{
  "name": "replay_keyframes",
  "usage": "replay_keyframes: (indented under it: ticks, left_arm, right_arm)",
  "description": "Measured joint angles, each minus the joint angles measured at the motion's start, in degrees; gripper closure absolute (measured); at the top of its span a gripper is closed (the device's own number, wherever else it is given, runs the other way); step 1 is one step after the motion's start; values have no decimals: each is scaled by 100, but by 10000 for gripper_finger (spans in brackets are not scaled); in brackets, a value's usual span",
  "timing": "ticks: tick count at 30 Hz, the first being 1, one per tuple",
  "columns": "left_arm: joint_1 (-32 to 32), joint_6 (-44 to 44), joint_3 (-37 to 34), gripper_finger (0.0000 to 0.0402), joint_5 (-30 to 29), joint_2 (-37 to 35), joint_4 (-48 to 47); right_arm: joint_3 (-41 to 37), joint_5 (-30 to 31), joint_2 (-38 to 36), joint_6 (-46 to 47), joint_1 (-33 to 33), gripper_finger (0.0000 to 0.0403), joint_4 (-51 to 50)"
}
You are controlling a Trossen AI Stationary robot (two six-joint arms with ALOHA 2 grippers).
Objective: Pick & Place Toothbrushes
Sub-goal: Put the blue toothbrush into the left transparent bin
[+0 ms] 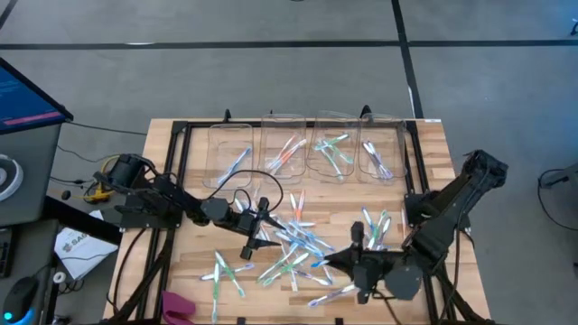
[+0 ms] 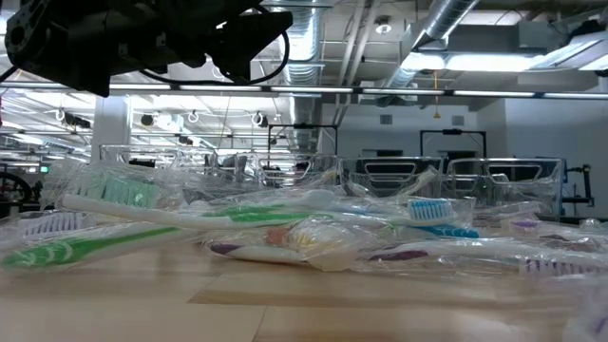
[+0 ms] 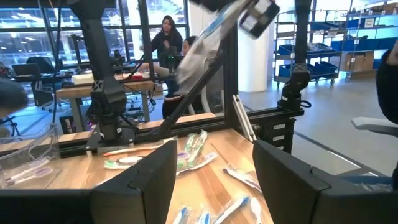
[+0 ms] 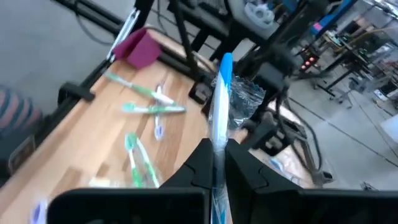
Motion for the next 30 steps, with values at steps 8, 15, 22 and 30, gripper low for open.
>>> replay_keyframes:
  ticks: [8,15,22,30]
  left_arm:
    - [0,0,0,198,0,-2,-4]
    - [0,5,-1,198,-47,-4,-7]
    - [0,-7,-2,198,-70,-4,-7]
    - [0,-337,-2,198,-216,-4,-2]
  right_arm:
    - [-2568,-1558,-1373,-607,-490,392,3198]
    - [-4002,-2610,-1543,-843,-1074,392,5607]
    - [-4102,-3688,-1049,-863,-1492,392,6726]
    - [-3941,-4237,-218,-861,-1826,392,7662]
